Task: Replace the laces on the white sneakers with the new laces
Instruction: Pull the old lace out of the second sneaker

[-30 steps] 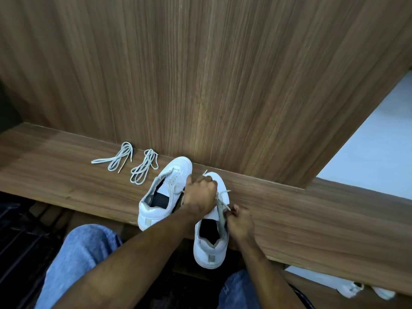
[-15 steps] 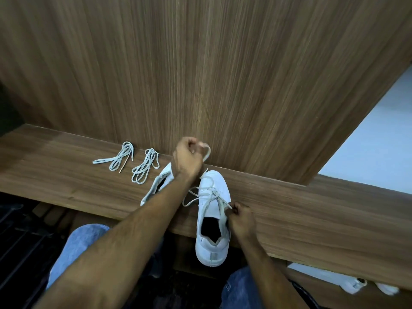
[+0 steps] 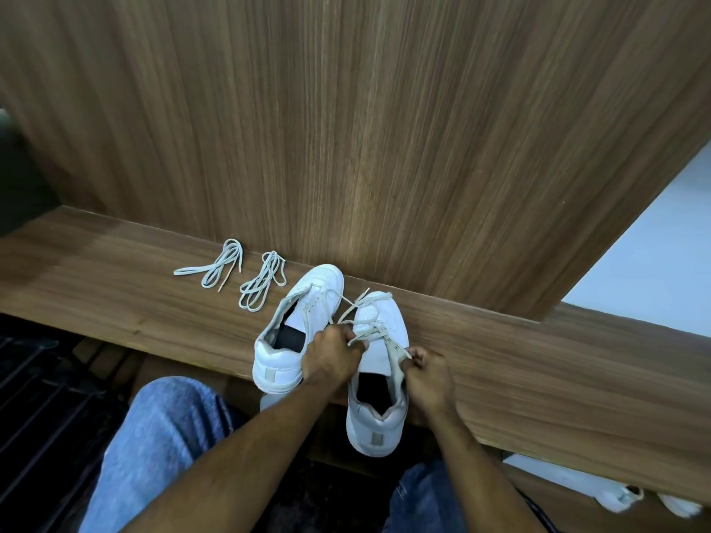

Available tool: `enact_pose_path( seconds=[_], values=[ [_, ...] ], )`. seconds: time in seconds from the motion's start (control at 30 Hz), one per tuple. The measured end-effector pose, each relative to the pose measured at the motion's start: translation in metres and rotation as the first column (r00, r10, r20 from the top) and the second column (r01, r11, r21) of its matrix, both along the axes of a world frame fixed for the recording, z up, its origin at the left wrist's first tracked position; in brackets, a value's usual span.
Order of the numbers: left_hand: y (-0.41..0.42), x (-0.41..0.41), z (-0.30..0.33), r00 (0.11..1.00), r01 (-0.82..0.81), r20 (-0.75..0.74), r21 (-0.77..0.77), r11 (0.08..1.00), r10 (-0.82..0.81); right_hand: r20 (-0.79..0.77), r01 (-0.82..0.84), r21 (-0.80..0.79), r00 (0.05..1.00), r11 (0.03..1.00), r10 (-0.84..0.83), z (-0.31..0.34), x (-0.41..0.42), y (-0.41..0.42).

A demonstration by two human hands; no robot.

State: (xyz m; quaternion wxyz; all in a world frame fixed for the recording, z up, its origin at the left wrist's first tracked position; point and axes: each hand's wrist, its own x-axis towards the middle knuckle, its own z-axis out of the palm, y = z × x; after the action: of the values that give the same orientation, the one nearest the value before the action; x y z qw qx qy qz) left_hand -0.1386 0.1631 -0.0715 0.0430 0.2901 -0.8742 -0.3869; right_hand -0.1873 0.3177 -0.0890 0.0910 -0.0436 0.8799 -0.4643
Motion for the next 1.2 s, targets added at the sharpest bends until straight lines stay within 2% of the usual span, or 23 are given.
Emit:
enact_pose_path(
  seconds=[0.07,0.13,0.2,0.3,0.37,0.43,0.5,0.53,0.6,0.63,0.7,0.73,0.77,0.83,0.93,1.0,1.07,1.1,1.13,1.2],
  values=[
    [0.000,0.002,-0.003,1.000,-0.030,-0.002,0.041,0.999,0.030,-0.042,-0.026,0.069,0.999,0.997,0.029,0.003,0.000,-0.001],
    [0.002,0.003,-0.006,0.999,-0.032,0.007,0.020,0.999,0.032,-0.104,-0.069,0.246,0.990,0.967,0.098,0.007,-0.003,-0.003],
    [0.005,0.004,-0.007,0.999,-0.027,0.025,-0.023,0.999,0.027,-0.163,-0.140,0.452,0.958,0.881,0.235,0.011,-0.006,-0.010],
    [0.008,0.006,-0.008,0.999,-0.018,0.049,-0.063,0.998,0.021,-0.205,-0.285,0.587,0.853,0.758,0.480,0.014,-0.011,-0.025],
    [0.009,0.006,-0.008,0.998,-0.018,0.055,-0.076,0.997,0.022,-0.189,-0.291,0.683,0.816,0.671,0.546,0.014,-0.012,-0.034],
    [0.011,0.006,-0.007,0.998,-0.026,0.060,-0.074,0.997,0.030,-0.196,-0.244,0.734,0.818,0.634,0.541,0.015,-0.012,-0.040],
    [0.011,0.006,-0.008,0.998,-0.022,0.061,-0.075,0.997,0.026,-0.230,-0.234,0.667,0.838,0.708,0.494,0.015,-0.015,-0.044],
    [0.010,0.006,-0.009,0.998,-0.017,0.063,-0.072,0.997,0.022,-0.251,-0.223,0.562,0.871,0.796,0.422,0.015,-0.018,-0.044],
    [0.009,0.007,-0.010,0.997,-0.020,0.068,-0.062,0.998,0.025,-0.181,-0.100,0.265,0.972,0.959,0.151,0.017,-0.024,-0.040],
    [0.009,0.006,-0.010,0.998,-0.017,0.064,-0.063,0.998,0.021,-0.089,0.028,0.084,0.996,0.996,-0.021,0.019,-0.026,-0.035],
    [0.009,0.006,-0.011,0.998,-0.007,0.056,-0.082,0.997,0.012,0.143,0.269,-0.235,0.960,0.934,-0.240,0.020,-0.027,-0.024],
    [0.010,0.006,-0.009,0.999,0.002,0.051,-0.092,0.996,0.003,0.212,0.322,-0.290,0.940,0.901,-0.268,0.019,-0.026,-0.019],
    [0.011,0.007,-0.008,0.999,0.007,0.043,-0.102,0.995,-0.003,0.209,0.311,-0.269,0.943,0.911,-0.260,0.019,-0.025,-0.016],
    [0.010,0.007,-0.007,0.999,0.009,0.036,-0.109,0.994,-0.005,0.056,0.173,-0.121,0.984,0.977,-0.167,0.015,-0.028,-0.014],
    [0.010,0.007,-0.006,0.999,0.003,0.040,-0.110,0.994,0.001,-0.198,-0.099,0.137,0.972,0.986,0.125,0.015,-0.033,-0.016],
    [0.010,0.007,-0.008,0.999,0.000,0.048,-0.115,0.993,0.005,-0.233,-0.228,0.364,0.916,0.903,0.326,0.013,-0.034,-0.021],
    [0.010,0.007,-0.008,0.999,-0.001,0.047,-0.121,0.993,0.007,-0.209,-0.299,0.560,0.851,0.772,0.481,0.008,-0.034,-0.028],
    [0.010,0.007,-0.008,0.999,0.001,0.045,-0.124,0.992,0.005,-0.208,-0.314,0.593,0.830,0.741,0.518,0.004,-0.033,-0.031],
    [0.010,0.007,-0.008,0.999,0.001,0.041,-0.123,0.992,0.004,-0.216,-0.324,0.578,0.824,0.749,0.523,0.000,-0.033,-0.033],
    [0.009,0.007,-0.008,0.999,0.003,0.035,-0.116,0.993,0.001,-0.227,-0.336,0.437,0.856,0.834,0.464,-0.004,-0.033,-0.034]
  ],
)
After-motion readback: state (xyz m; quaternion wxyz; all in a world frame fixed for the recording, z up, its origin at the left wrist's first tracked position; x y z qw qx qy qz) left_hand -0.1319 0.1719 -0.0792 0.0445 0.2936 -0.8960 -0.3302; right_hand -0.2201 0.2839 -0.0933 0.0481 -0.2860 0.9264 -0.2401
